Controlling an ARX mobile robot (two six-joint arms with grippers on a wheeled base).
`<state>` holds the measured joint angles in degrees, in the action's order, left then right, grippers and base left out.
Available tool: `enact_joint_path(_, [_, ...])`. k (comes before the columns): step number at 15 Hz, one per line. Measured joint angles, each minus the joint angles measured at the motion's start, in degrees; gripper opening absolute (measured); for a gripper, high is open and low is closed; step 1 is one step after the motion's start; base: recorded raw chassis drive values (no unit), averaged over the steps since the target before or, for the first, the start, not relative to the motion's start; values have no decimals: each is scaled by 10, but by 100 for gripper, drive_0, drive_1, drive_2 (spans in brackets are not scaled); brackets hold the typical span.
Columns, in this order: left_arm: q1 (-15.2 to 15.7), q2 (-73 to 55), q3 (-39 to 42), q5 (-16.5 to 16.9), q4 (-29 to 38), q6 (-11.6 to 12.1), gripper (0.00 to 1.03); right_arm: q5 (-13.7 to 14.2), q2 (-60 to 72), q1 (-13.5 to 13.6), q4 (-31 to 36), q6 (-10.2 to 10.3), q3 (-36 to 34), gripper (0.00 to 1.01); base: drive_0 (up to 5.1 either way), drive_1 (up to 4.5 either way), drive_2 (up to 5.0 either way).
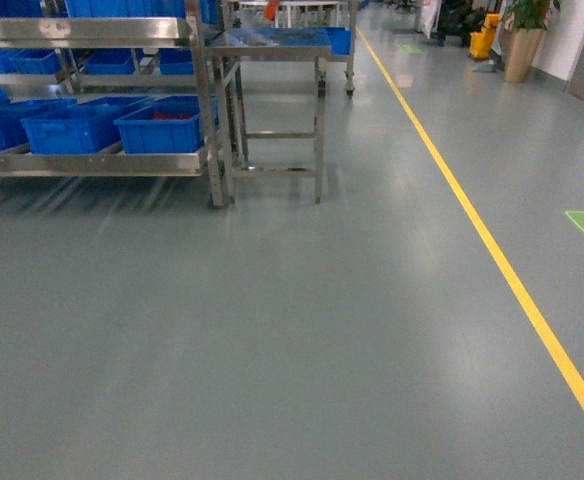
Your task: Sort blue parts and orange caps into right shelf containers
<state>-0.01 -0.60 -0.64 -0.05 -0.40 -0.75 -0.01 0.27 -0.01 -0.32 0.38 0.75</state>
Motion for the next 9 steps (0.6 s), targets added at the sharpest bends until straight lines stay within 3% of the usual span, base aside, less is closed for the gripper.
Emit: enact_joint_path(9, [0,0,0,0,0,0,42,0,0,0,0,0,0,45,1,429,-428])
